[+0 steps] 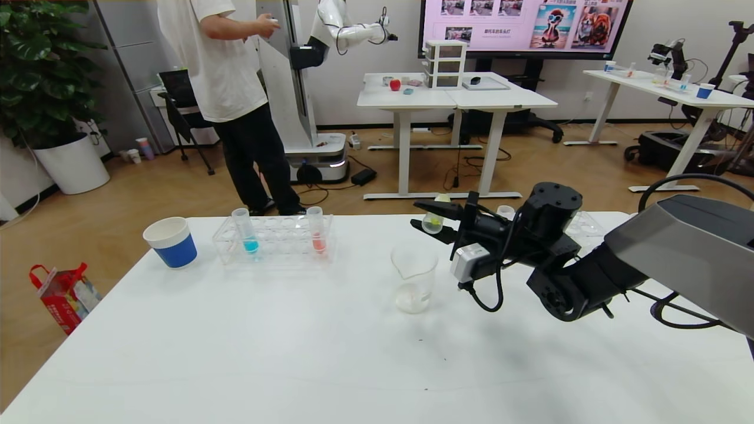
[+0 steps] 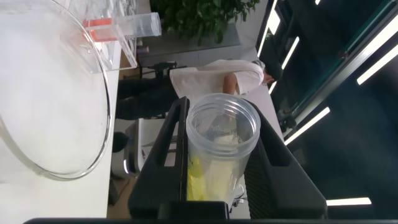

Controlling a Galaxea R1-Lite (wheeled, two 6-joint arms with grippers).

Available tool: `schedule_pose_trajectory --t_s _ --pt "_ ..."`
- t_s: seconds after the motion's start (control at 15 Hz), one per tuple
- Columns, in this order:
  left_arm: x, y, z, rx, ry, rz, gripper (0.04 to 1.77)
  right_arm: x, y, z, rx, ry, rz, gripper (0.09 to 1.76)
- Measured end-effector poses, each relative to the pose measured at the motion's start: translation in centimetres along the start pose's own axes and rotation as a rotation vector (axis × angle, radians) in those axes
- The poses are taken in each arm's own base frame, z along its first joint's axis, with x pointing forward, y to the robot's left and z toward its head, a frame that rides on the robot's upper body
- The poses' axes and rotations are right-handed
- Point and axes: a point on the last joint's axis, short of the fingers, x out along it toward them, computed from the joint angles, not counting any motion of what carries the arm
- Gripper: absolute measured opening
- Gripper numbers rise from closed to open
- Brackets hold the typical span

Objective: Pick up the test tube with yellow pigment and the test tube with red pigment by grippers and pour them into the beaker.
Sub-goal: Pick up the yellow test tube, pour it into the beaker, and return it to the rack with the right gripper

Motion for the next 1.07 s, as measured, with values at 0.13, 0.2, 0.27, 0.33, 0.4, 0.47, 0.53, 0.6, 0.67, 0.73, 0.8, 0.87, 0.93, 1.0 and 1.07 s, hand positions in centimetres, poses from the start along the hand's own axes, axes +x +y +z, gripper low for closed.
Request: schedule_pose_trajectory --t_s 0.13,0.2,0.27,0.33,0.4,0.47,0.53,0.6,0.67,0.73,0.8,0.87,0.93,1.0,1.07 --pt "0.0 0.0 0.0 0.0 0.0 0.0 1.75 0.4 0.3 0.6 -0.019 -0.014 0.007 0.51" --pt "0.0 0.0 0.0 0.0 0.0 0.0 1.75 0.6 0.4 0.9 -0.032 -0.022 0.01 0.51" --pt "0.0 0.0 0.0 0.0 0.0 0.0 1.75 0.8 0.5 1.1 -0.049 -0.026 0.011 0.51" --pt "0.0 0.0 0.0 0.0 0.0 0.0 1.75 1.0 0.5 1.3 -0.061 -0.026 0.01 0.51" --pt "0.0 0.0 0.0 0.0 0.0 0.0 1.75 1.1 0.5 1.4 -0.074 -0.023 0.008 0.51" --pt "0.0 0.0 0.0 0.0 0.0 0.0 1.75 1.2 0.4 1.4 -0.09 -0.023 0.005 0.51" --pt "0.0 0.0 0.0 0.0 0.0 0.0 1.75 1.2 0.4 1.4 -0.103 -0.022 0.003 0.51" --pt "0.0 0.0 0.0 0.0 0.0 0.0 1.75 1.2 0.4 1.4 -0.111 -0.019 0.003 0.51" --pt "0.0 0.0 0.0 0.0 0.0 0.0 1.75 1.2 0.5 1.3 -0.114 -0.012 0.003 0.51" --pt "0.0 0.0 0.0 0.0 0.0 0.0 1.75 1.2 0.6 1.1 -0.112 -0.004 0.005 0.51" --pt "0.0 0.0 0.0 0.0 0.0 0.0 1.75 1.1 0.8 1.1 -0.11 -0.001 0.007 0.51" --pt "0.0 0.0 0.0 0.0 0.0 0.0 1.75 1.1 0.9 1.0 -0.113 0.001 0.008 0.51" --pt "0.0 0.0 0.0 0.0 0.0 0.0 1.75 1.2 1.0 0.9 -0.12 0.002 0.009 0.51" --pt "0.0 0.0 0.0 0.0 0.0 0.0 1.75 1.2 1.0 0.8 -0.123 0.003 0.009 0.51" --pt "0.0 0.0 0.0 0.0 0.0 0.0 1.75 1.2 1.1 0.8 -0.127 0.004 0.009 0.51"
